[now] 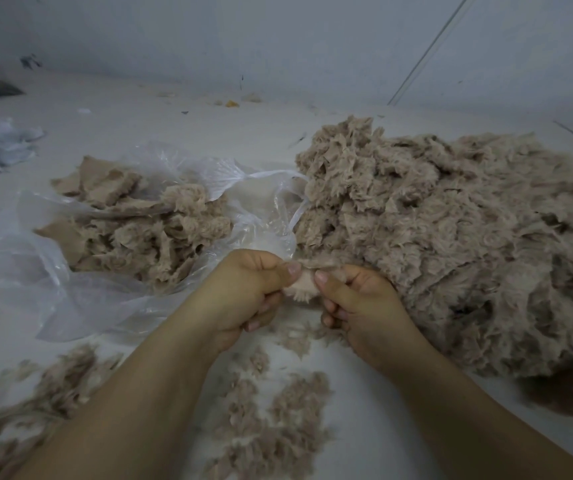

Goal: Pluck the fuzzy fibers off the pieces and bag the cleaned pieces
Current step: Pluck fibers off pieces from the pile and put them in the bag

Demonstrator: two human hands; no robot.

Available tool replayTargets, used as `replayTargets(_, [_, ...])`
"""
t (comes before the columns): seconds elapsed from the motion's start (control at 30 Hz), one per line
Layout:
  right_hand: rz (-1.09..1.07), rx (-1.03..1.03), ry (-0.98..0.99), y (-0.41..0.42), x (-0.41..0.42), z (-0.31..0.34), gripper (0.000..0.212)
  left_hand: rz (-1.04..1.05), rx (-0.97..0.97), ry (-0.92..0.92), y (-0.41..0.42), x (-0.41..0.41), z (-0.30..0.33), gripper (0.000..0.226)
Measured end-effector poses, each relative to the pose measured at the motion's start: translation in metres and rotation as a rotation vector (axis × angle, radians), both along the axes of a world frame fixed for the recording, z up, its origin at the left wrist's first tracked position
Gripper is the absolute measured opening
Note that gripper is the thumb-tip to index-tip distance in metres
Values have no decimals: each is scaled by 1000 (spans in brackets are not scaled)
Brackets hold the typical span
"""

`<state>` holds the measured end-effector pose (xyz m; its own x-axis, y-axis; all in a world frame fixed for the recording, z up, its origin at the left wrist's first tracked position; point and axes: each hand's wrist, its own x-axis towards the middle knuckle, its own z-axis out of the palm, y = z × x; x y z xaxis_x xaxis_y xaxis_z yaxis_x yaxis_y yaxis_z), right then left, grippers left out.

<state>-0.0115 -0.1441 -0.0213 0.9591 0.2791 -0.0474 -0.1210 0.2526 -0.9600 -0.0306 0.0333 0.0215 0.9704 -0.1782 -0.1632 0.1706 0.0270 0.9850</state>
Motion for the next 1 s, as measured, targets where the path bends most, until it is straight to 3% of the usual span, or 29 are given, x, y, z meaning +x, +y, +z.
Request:
replayTargets(0.1, [-1, -5, 0, 2, -1, 2, 21, 146, -131, -12, 1, 2, -2, 30])
replayTargets(0.23, [-48, 10, 57, 3, -3, 5, 29, 630, -410, -164, 11, 12, -1, 24])
replayTargets(0.3, [-44, 12, 65, 3, -4, 7, 34, 708, -432, -189, 14, 15, -2, 29])
replayTargets(0.4, [-44, 21, 82, 4, -4, 10, 37, 538, -104, -232, -1, 11, -7, 14])
replayTargets(0.53, [-47, 63, 74, 5, -4, 10, 39, 200, 592, -574, -19, 14, -15, 29])
replayTargets(0.63, [-48, 61, 59, 6, -4, 9, 43, 18, 903, -565, -24, 25, -17, 45])
replayTargets(0.73, [-49, 46, 59, 6, -4, 9, 43, 5, 930, -543, -26, 29, -20, 50])
replayTargets(0.87, [-55, 57, 75, 6, -3, 8, 38, 79, 619, -574, -22, 25, -15, 44])
replayTargets(1.0, [-91, 59, 83, 6, -2, 7, 17, 9, 581, -705, -17, 12, -6, 38])
